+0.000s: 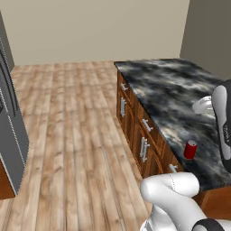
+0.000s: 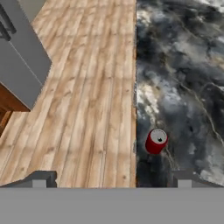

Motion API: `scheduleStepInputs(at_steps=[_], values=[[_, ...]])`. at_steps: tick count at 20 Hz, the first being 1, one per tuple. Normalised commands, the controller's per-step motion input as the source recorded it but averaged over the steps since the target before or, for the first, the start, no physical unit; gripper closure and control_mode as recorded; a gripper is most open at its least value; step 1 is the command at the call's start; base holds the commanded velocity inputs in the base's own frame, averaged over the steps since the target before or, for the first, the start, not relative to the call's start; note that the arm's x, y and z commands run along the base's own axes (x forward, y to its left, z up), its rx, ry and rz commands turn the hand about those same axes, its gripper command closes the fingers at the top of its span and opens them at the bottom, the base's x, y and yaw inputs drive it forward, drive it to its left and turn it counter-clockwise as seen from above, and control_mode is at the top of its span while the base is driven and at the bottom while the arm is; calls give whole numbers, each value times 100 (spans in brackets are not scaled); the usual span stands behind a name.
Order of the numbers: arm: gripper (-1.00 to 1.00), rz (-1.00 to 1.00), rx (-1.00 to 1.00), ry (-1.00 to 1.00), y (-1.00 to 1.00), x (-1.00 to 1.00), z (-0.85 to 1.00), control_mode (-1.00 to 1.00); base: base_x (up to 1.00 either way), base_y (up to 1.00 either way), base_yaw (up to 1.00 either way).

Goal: Pick the juice, can, bottled drink from the counter and place them in the open cabinet.

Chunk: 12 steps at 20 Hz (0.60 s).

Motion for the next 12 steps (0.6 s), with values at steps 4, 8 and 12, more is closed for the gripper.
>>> scheduleStepInputs(at_steps=[4, 8, 12], values=[[-100, 21, 0, -20, -3, 9, -46, -100, 0, 0, 0], [-100, 20, 0, -21, -11, 0, -37, -100, 0, 0, 0], [-100, 18, 0, -24, -35, 0, -17, -100, 0, 0, 0]])
